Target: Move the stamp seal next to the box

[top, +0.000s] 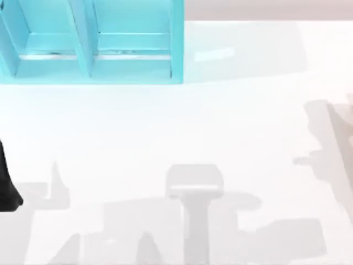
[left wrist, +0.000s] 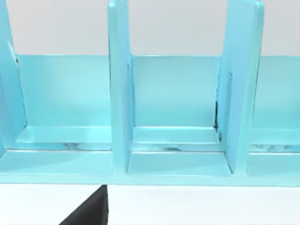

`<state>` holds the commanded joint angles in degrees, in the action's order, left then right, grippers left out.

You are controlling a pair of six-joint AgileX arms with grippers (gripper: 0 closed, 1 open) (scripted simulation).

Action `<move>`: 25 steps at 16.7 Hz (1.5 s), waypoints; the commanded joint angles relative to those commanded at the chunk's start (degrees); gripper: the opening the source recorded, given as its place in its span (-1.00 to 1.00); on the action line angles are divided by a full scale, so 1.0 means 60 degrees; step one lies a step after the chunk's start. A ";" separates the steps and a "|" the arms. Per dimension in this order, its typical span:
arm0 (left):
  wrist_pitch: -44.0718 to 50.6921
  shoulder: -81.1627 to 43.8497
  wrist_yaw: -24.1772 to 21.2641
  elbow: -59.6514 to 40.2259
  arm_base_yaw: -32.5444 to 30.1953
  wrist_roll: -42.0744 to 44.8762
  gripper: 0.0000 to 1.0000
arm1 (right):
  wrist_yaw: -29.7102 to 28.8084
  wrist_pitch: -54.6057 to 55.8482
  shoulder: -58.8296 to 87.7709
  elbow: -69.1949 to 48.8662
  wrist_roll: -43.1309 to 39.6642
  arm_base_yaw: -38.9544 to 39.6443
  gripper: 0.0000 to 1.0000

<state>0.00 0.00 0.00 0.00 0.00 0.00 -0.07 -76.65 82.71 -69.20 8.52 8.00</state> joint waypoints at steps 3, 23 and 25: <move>0.0000 0.0000 0.0000 0.0000 0.0000 0.0000 1.00 | 0.0013 0.1101 0.0002 0.1103 0.0005 0.0013 -1.00; 0.0000 0.0000 0.0000 0.0000 0.0000 0.0000 1.00 | 0.0017 0.1362 0.0015 0.1377 0.0013 0.0025 1.00; 0.0000 0.0000 0.0000 0.0000 0.0000 0.0000 1.00 | 0.0017 0.1362 0.0015 0.1377 0.0013 0.0025 1.00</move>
<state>0.00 0.00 0.00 0.00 0.00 0.00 0.04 -68.48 82.80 -60.94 8.60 8.14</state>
